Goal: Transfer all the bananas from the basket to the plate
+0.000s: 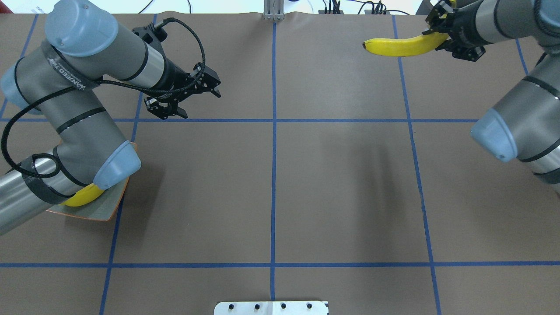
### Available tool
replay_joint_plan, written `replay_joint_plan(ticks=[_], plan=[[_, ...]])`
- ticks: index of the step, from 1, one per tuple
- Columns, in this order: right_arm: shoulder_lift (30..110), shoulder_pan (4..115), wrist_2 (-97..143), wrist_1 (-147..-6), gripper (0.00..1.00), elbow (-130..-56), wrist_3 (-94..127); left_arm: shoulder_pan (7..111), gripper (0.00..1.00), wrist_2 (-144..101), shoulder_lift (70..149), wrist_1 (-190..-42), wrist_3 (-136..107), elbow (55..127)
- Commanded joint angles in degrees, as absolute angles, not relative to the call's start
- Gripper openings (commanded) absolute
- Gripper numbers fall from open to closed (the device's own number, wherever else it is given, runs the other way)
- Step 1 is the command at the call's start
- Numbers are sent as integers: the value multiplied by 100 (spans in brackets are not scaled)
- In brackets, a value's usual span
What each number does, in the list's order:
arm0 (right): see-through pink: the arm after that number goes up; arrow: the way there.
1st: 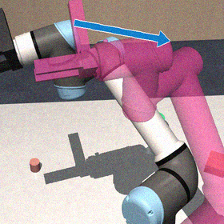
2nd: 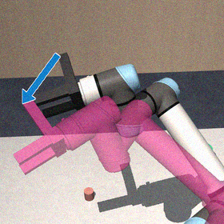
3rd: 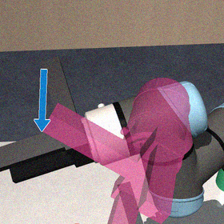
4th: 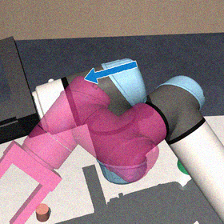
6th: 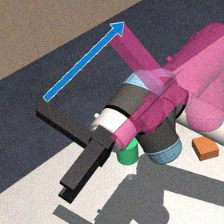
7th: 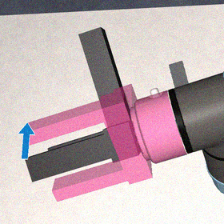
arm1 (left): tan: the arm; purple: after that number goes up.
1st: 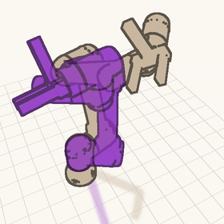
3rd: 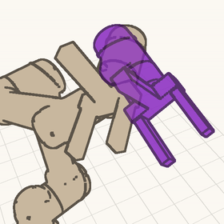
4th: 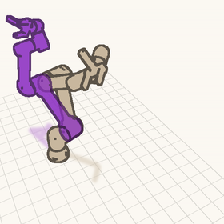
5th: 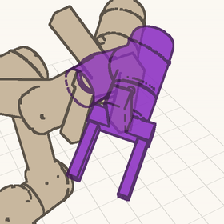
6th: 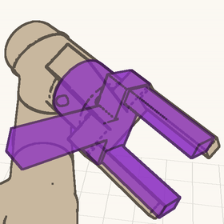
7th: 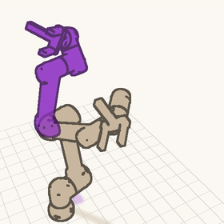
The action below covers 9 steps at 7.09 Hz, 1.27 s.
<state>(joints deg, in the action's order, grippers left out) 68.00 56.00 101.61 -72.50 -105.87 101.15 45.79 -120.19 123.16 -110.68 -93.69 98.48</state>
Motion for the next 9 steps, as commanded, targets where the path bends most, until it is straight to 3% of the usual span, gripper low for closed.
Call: replay_joint_plan(ticks=[1, 3, 9], plan=[[6706, 5038, 9407, -7286, 0, -10678, 11158, 4570, 100, -11657, 12462, -11940, -10340, 9617], [6680, 4520, 8801, -7443, 0, -10950, 11888, 4553, 100, -11200, 12699, -12994, -11560, 9064], [5705, 3762, 7893, -8786, 0, -10890, 12621, 4387, 100, -10495, 12929, -13623, -12841, 8912]])
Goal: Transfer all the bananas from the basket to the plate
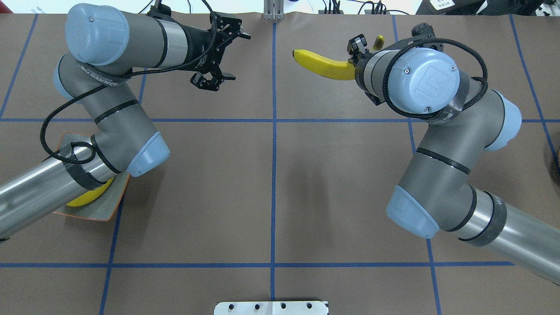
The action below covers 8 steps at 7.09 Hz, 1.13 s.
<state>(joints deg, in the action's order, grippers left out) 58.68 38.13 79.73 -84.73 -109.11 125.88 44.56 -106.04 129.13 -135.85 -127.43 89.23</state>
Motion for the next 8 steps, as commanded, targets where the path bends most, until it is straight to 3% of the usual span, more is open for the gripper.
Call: replay_joint_plan(ticks=[1, 8], plan=[[5652, 3762, 7884, -8867, 0, -10855, 12630, 4238, 100, -10207, 12964, -13614, -13102, 8912], [5546, 3009, 5666, -9053, 0, -10529, 12184, 4096, 100, -10151, 13130, -13544, -12982, 8447]])
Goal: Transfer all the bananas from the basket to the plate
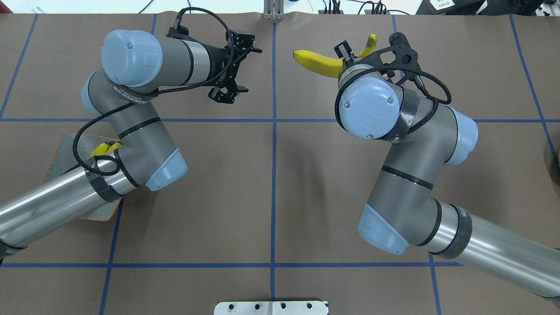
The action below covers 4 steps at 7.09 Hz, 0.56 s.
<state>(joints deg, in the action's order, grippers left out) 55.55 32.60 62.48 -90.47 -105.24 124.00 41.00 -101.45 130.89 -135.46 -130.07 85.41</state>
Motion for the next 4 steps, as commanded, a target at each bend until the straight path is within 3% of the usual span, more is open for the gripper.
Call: replay_joint_plan(ticks=[1, 4], plan=[[5546, 2806, 5295, -9061, 0, -10521, 11964, 4052, 100, -10151, 13140, -13535, -12990, 8455], [5555, 2663, 4992, -9114, 0, -10503, 11953, 3868, 100, -10151, 13533, -12966, -13095, 8472]])
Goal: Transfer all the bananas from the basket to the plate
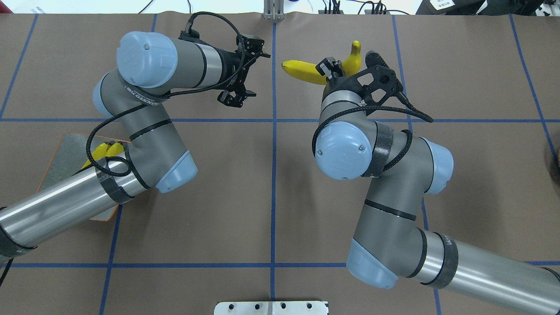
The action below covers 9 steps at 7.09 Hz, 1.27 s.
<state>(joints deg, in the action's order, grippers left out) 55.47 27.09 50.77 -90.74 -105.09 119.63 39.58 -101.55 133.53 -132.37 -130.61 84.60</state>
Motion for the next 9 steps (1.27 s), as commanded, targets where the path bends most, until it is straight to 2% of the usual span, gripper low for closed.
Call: replay_joint_plan(ticks=[1, 3, 5, 9], plan=[[5555, 2646, 4992, -9132, 0, -10503, 11953, 3815, 100, -10143, 13596, -12946, -13305, 8464], [5555, 2646, 4992, -9132, 0, -10494, 11953, 3806, 100, -10134, 13789, -12946, -13683, 8307], [5555, 2646, 4983, -9132, 0, -10503, 11953, 3771, 100, -10116, 14272, -12946, -14192, 7754], [5546, 2646, 4913, -9132, 0, -10520, 11953, 3771, 100, -9853, 14545, -12955, -14633, 7332]])
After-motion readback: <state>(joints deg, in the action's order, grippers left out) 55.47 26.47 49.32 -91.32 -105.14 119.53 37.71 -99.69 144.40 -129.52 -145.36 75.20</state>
